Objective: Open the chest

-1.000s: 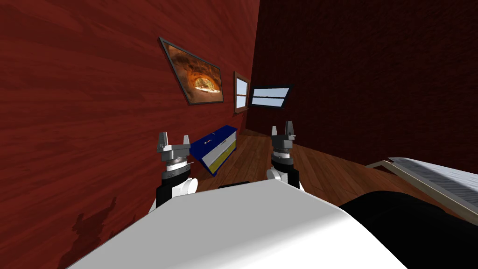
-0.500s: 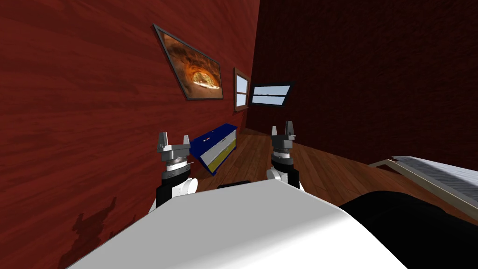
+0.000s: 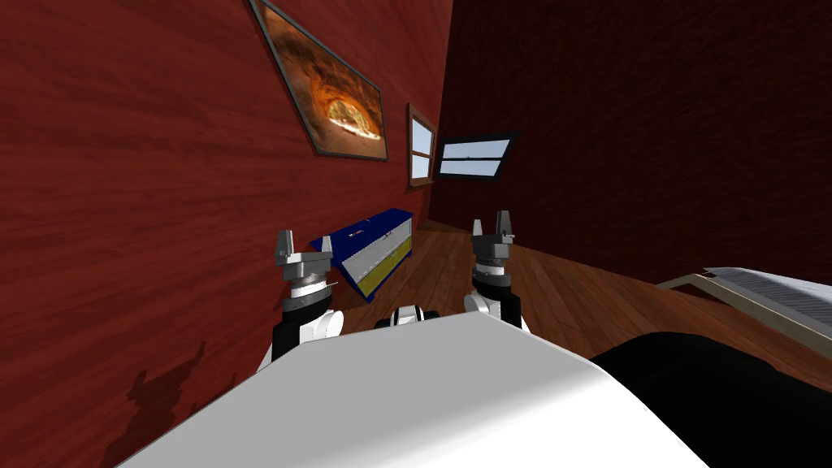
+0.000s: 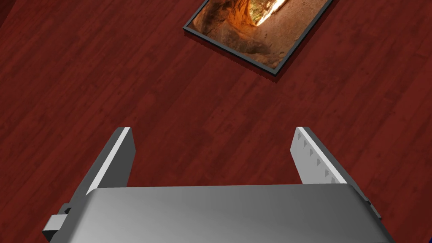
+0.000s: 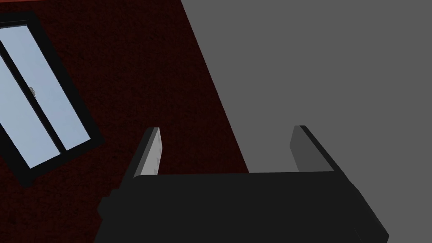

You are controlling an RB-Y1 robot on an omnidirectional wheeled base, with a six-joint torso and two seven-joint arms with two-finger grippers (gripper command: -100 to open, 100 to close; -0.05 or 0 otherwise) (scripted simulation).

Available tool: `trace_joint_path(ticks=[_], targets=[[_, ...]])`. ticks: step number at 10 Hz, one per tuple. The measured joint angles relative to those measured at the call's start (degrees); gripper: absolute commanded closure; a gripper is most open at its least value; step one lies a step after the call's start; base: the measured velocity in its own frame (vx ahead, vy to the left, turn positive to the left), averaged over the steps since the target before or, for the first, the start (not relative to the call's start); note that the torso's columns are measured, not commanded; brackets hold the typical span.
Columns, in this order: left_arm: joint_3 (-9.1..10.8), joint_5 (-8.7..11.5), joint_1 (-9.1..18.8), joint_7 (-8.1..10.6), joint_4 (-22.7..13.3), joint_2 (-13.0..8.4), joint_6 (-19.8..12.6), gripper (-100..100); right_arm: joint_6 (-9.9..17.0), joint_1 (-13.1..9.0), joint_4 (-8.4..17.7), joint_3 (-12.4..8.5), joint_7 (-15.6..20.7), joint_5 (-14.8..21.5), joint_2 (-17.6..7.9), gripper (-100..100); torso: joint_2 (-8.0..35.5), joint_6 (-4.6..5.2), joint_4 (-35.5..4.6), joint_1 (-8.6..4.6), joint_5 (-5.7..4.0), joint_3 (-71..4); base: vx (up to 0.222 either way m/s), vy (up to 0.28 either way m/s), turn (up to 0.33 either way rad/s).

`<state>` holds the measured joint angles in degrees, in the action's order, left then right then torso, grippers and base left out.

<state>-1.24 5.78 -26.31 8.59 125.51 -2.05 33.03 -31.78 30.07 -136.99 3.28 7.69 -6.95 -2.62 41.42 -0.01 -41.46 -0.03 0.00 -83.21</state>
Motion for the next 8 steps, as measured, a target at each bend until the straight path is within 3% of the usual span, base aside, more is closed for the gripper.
trace_joint_path(ticks=[4, 8], targets=[[0.13, 1.29, 0.82, 1.33, -4.55, -4.28, 2.15, -100, 0.00, 0.01, 0.00, 0.00, 0.00, 0.00, 0.00, 0, 0.86, 0.01, -0.82, 0.01, 0.00, -1.36, 0.105, -0.067, 0.061], [0.08, 3.04, 3.00, 3.00, -11.63, -5.93, 5.32, -100, 0.00, 0.02, 0.00, 0.00, 0.00, 0.00, 0.00, 0, 0.77, 0.00, -0.80, 0.04, 0.00, -1.43, 0.158, -0.084, 0.088]])
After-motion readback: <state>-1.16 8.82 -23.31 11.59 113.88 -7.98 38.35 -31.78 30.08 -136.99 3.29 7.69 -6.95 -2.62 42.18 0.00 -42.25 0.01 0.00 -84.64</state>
